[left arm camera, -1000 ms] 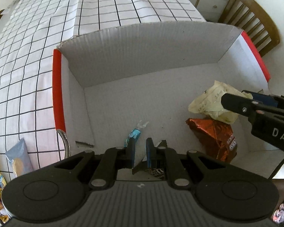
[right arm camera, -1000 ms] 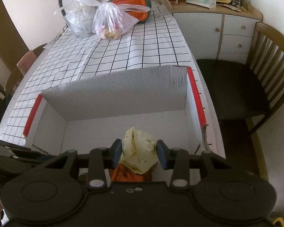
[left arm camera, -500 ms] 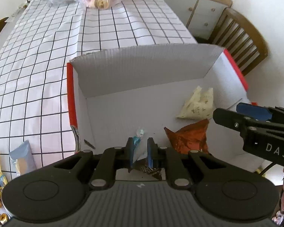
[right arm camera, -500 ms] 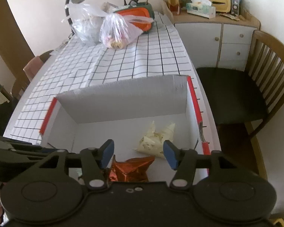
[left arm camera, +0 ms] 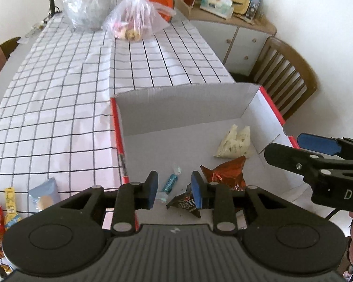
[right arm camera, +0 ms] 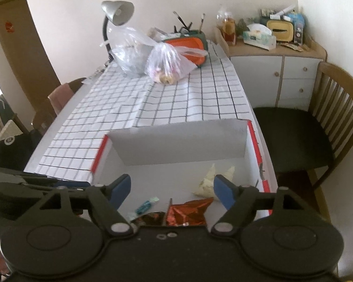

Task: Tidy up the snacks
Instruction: 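Open both tools to drop the candy and bread bag into the box, then move both tools back from the box toward the snack pile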

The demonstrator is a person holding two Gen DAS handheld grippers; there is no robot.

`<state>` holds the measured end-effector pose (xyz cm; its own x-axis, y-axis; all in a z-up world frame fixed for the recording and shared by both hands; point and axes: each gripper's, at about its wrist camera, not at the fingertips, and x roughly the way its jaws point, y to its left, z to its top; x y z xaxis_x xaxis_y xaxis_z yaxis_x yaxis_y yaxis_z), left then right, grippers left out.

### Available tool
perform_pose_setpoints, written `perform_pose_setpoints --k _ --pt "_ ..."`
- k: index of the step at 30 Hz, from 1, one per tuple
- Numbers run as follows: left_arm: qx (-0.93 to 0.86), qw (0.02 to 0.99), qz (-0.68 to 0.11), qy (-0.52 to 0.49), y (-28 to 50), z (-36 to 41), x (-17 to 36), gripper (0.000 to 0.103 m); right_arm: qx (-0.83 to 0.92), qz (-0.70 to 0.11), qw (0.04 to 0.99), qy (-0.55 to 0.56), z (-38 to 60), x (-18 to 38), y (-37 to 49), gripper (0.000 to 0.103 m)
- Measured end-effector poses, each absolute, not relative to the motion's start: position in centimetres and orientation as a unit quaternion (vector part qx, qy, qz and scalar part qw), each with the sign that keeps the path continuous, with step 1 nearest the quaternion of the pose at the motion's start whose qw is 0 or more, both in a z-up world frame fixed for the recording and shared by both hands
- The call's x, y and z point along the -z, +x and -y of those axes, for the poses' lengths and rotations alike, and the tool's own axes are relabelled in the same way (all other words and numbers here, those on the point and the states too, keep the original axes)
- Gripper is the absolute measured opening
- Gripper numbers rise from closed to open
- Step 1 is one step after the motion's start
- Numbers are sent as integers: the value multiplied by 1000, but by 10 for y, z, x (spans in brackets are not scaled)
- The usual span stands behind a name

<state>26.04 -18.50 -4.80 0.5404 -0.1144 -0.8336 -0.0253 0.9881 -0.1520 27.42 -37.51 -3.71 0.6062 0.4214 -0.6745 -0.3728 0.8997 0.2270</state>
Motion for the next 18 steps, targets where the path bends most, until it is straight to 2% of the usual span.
perform_pose_setpoints --k 2,3,5,10,18 --pt "30 877 -473 -76 253 180 43 36 -224 -377 898 32 372 31 267 82" --pt "31 879 -469 -77 248 177 40 45 -224 -374 899 32 371 28 264 84" --pt "31 885 -458 -79 240 172 35 55 -229 -366 901 35 367 23 256 85" --pt "36 892 -443 -82 221 157 22 56 -232 -353 906 37 355 12 238 92" --pt "36 907 -411 -78 181 128 8 69 -248 -334 909 33 327 4 201 101"
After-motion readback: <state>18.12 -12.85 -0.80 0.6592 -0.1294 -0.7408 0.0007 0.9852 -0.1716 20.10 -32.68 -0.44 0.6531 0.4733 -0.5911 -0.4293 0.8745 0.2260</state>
